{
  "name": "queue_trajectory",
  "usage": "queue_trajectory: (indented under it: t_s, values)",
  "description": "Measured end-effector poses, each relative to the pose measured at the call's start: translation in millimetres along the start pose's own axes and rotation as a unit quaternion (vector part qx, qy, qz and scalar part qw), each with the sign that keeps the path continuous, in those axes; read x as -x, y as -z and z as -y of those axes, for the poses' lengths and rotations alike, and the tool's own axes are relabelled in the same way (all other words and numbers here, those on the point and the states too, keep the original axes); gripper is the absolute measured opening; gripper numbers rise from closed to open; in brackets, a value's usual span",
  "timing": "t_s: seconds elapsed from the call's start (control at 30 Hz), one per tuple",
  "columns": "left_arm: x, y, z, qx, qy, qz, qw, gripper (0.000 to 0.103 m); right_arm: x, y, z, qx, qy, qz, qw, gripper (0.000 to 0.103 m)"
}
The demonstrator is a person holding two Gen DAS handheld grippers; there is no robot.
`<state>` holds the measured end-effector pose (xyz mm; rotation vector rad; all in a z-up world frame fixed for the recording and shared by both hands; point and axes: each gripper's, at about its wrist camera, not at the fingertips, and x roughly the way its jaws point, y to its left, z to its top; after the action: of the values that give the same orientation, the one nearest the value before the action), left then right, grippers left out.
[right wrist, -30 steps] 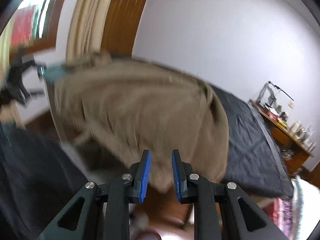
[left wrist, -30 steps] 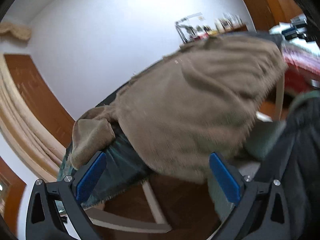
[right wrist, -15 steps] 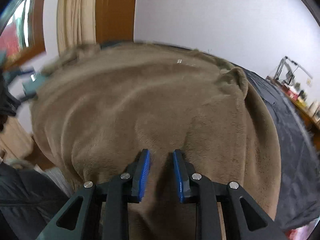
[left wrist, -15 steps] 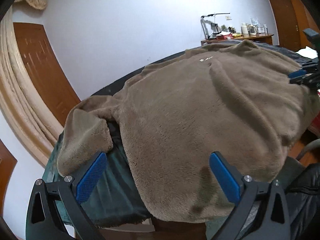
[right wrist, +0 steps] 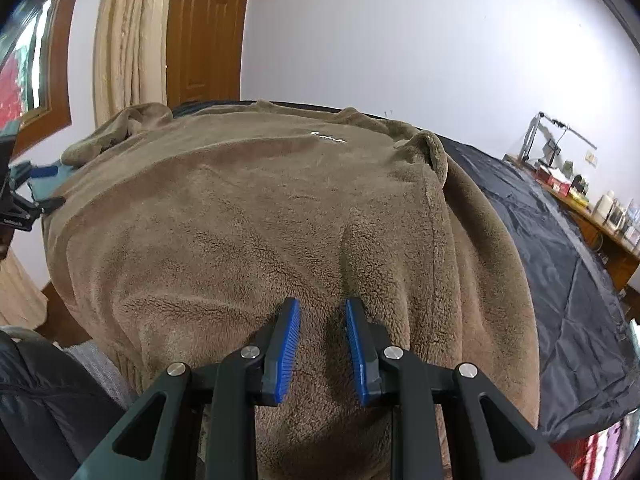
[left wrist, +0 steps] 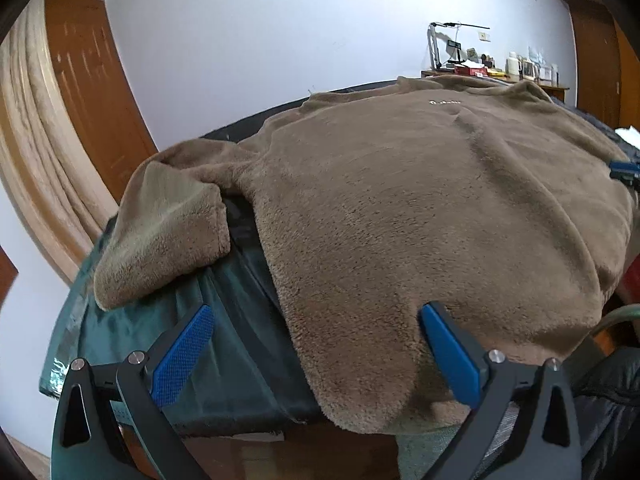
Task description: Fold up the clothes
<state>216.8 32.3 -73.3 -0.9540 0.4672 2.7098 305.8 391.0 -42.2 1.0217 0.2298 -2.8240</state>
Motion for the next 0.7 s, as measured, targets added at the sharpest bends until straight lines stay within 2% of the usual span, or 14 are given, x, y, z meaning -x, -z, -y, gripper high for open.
queue_trajectory:
  t_s: [0.1, 0.17, 0.27, 0.3, 0.33, 0.37, 0.4, 0.5, 0.6, 0.7]
  values:
    - [3.7, -9.7, -2.0, 0.012, -0.001, 0.011, 0.9999, 0.103, 4.7, -1.0, 1.8, -0.022, -0.011, -0.001, 1.000, 0.026]
    - [6.2, -16.2, -3.3, 0.020, -0.002, 0.019, 0.9996, 0.103, 14.6, -2.9, -1.0, -0.026, -0.016, 0.017, 0.999, 0.026]
    - [-0.7, -31.7, 2.1, 0.027, -0.007, 0.018, 0.9995, 0.103, 30.0, -6.1, 5.9, -0.033, 0.014, 0.048, 0.998, 0.032]
    - [-5.0, -36.3, 4.2, 0.031, -0.008, 0.013, 0.9994, 0.103, 35.0, -7.1, 11.9, -0.041, 0.030, 0.057, 0.997, 0.045]
    - [-9.5, -40.6, 6.1, 0.036, -0.008, 0.008, 0.9993, 0.103, 38.6, -5.0, 24.0, -0.063, 0.047, 0.063, 0.995, 0.068]
    - [-13.9, -45.0, 7.9, 0.041, -0.009, 0.003, 0.9991, 0.103, 42.3, -2.9, 36.3, -0.085, 0.065, 0.069, 0.992, 0.077]
    - [-18.0, -48.7, 8.3, 0.050, 0.000, -0.002, 0.9988, 0.103, 42.0, 1.7, 47.0, -0.103, 0.075, 0.065, 0.990, 0.081]
    - [-30.3, -59.7, 6.8, 0.085, 0.033, -0.016, 0.9958, 0.103, 41.1, 15.5, 79.3, -0.157, 0.105, 0.053, 0.981, 0.081]
    - [-48.0, -71.7, -0.1, 0.136, 0.060, -0.040, 0.9881, 0.103, 31.7, 28.9, 104.8, -0.182, 0.126, 0.028, 0.975, 0.081]
    - [-69.9, -84.9, -4.0, 0.170, 0.068, -0.061, 0.9812, 0.103, 20.2, 35.5, 122.6, -0.199, 0.114, 0.015, 0.973, 0.081]
